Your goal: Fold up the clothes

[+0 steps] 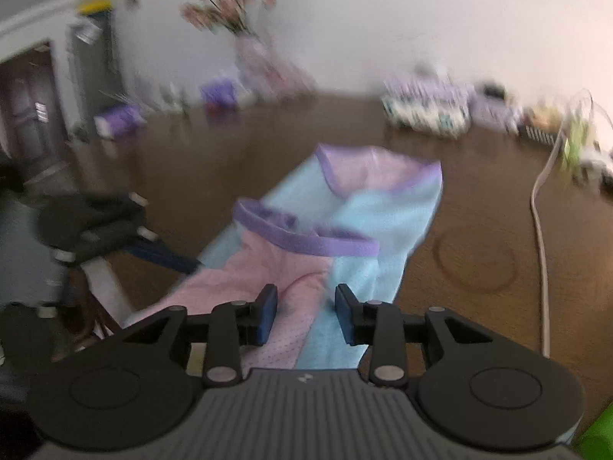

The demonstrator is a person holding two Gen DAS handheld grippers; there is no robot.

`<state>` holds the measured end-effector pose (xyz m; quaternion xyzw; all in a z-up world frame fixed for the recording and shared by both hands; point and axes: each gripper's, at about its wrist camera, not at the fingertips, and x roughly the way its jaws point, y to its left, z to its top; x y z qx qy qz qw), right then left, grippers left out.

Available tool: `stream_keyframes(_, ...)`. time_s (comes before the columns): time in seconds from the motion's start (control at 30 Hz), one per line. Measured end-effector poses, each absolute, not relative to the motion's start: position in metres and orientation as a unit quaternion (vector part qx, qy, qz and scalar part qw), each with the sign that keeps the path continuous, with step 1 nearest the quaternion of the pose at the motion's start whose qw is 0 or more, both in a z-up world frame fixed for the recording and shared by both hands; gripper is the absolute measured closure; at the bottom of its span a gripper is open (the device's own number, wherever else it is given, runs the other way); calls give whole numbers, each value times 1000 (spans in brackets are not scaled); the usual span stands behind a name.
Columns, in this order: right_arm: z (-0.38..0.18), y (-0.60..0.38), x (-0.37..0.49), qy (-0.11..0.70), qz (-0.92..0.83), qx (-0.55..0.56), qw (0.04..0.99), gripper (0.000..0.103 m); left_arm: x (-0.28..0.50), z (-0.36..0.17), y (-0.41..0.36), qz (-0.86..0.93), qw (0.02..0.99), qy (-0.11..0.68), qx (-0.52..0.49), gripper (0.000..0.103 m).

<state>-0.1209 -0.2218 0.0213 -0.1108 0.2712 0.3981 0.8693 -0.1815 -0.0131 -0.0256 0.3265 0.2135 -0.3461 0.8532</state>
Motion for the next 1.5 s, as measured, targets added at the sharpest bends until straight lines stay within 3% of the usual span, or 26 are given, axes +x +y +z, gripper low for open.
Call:
stream_keyframes(0.03,23,-225,-130,255,416,-131,863,40,-182,-25,-12,-348,852,209,330,17)
stream_keyframes(0.1,26,-230,-148,221,451,-171,848,25,-182,-21,-10,-355,852,197,332,17)
stream_keyframes(0.2,25,-234,-173,173,492,-239,819,26,-173,-16,-6,-369,848,192,328,17)
stream_keyframes(0.27,14,-228,-176,161,495,-290,803,32,-168,-14,-4,-381,843,194,326,18)
stream_keyframes(0.3,11,-226,-175,169,498,-294,798,42,-166,-14,-3,-387,841,195,325,19)
stream_keyframes(0.47,11,-225,-169,224,514,-263,785,64,-171,-12,-2,-394,834,186,338,19)
stream_keyframes(0.5,13,-228,-173,229,515,-251,787,79,-173,-12,-3,-394,832,180,346,19)
stream_keyframes(0.53,16,-231,-175,236,515,-234,790,88,-175,-12,-5,-392,829,177,358,19)
stream_keyframes(0.7,28,-247,-187,251,522,-158,800,89,-180,-5,-16,-420,798,154,403,26)
stream_keyframes(0.87,34,-255,-189,250,534,-105,801,89,-158,0,-10,-479,780,230,330,77)
stream_keyframes(0.9,34,-256,-188,244,528,-99,808,86,-156,1,-9,-486,778,239,319,78)
stream_keyframes(0.97,34,-260,-184,229,507,-92,826,63,-151,4,-5,-492,778,247,303,82)
stream_keyframes(1.0,34,-261,-185,220,493,-99,836,43,-147,6,-2,-496,779,255,288,84)
stream_keyframes(1.03,34,-261,-188,207,487,-112,841,34,-143,7,1,-499,780,262,273,90)
stream_keyframes(1.07,35,-262,-193,192,484,-126,845,29,-138,10,6,-504,782,273,247,90)
stream_keyframes(1.17,31,-261,-210,142,469,-180,853,4,-120,16,23,-508,786,307,171,90)
stream_keyframes(1.37,9,-233,-209,108,467,-283,830,2,-104,17,49,-520,781,339,63,90)
stream_keyframes(1.5,5,-218,-200,94,478,-325,811,7,-96,18,64,-525,774,353,8,90)
